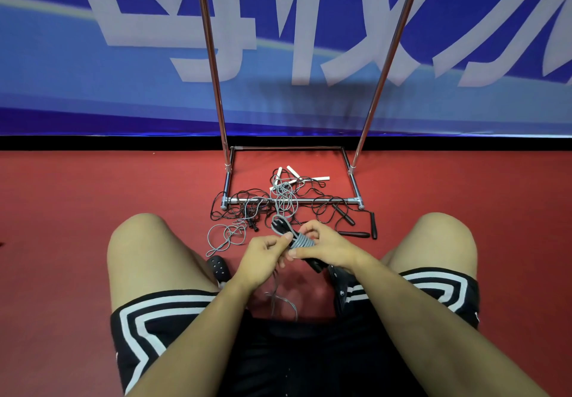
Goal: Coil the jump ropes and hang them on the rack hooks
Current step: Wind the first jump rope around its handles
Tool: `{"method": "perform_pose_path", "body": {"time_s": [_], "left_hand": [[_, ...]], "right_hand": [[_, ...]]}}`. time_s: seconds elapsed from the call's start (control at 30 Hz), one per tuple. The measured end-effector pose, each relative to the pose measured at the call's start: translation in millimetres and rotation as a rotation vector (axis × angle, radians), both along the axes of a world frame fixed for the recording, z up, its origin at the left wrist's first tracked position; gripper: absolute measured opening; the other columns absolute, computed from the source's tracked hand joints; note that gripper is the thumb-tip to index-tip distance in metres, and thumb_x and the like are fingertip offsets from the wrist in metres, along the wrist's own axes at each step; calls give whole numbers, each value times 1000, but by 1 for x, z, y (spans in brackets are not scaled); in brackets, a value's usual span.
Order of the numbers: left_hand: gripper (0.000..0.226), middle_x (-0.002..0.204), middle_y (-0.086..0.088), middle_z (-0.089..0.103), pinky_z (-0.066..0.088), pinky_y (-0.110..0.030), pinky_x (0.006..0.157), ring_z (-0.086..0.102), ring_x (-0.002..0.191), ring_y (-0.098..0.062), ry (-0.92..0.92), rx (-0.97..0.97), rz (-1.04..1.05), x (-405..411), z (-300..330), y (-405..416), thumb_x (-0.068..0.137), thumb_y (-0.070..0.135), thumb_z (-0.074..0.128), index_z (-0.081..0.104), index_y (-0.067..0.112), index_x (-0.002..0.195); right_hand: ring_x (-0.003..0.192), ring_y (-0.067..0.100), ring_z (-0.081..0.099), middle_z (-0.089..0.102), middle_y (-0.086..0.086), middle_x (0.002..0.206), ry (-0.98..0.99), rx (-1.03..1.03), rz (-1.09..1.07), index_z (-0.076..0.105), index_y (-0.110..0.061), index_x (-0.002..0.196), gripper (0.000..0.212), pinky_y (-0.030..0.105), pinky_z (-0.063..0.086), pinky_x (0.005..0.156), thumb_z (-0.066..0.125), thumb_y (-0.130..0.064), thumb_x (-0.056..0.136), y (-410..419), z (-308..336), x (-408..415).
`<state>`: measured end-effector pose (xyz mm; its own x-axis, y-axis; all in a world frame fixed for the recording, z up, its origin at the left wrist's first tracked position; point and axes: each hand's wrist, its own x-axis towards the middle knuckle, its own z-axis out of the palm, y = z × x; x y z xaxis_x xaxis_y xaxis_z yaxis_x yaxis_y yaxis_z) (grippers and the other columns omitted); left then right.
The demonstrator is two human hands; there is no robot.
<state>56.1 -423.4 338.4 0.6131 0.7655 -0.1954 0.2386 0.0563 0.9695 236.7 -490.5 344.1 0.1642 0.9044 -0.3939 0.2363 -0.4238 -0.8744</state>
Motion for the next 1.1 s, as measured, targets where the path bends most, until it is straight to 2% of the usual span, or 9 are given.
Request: {"method": "perform_pose_path", "body": {"time_s": [0.07,0.17,0.23,0.37,0.47,0.53,0.67,0.9,1.1], "left_hand": [[48,52,-1,59,40,-21,57,50,50,-10,-48,-13,-10,0,0,2,104,35,56,71,10,66],[47,54,-6,60,43,-21,58,52,51,-12,-96,-40,-30,0,1,0,103,34,56,69,17,62],[46,59,-9,65,48,-23,61,58,54,-15,-105,-57,-46,0,0,-1,103,34,56,70,13,65],[54,66,-17,70,53,-28,78,69,68,-23,-52,-20,-50,0,-1,1,102,45,55,68,11,63],[60,58,-16,66,49,-26,65,62,54,-19,106,-59,-51,1,-4,3,97,60,55,64,9,67],[59,57,-15,63,48,-25,52,59,46,-22,121,-143,-77,2,-5,2,99,57,54,62,7,70],[47,58,-8,65,37,-21,44,43,40,-15,147,-89,-59,3,-7,3,104,44,54,67,8,76],[37,67,-8,69,29,-25,48,36,44,-10,177,-15,52,3,-25,12,103,30,59,73,1,84],[39,72,-17,68,32,-28,53,39,51,-15,172,-27,39,3,-27,11,100,35,59,75,3,85]], "right_hand": [[95,13,67,71,3,108,109,-11,16,59,-20,116,67,39,51,101,91,-45,63,-1,1,-2],[100,18,71,75,3,101,288,-75,74,62,-10,123,40,46,56,100,79,-23,90,-4,7,-6],[102,21,72,75,4,99,254,-77,133,67,-10,115,26,46,56,102,74,-24,94,-5,10,-5],[104,27,74,77,10,107,152,-37,109,70,-9,112,30,48,53,105,77,-29,91,-3,9,-4],[100,30,76,77,14,110,207,-23,43,67,-7,119,29,44,59,94,75,-17,93,-3,11,-3],[85,29,76,77,13,102,156,5,47,66,-8,117,26,37,62,76,74,-15,94,-3,12,-2],[62,18,57,70,6,81,85,32,23,66,-6,110,25,28,48,55,77,-19,91,-2,6,1],[63,12,59,72,6,89,234,-51,-115,67,-10,113,37,25,48,59,46,-40,108,6,4,-3],[79,7,63,70,-4,89,179,-36,-47,69,-10,118,25,23,49,78,58,-28,105,5,-7,-2]]}}
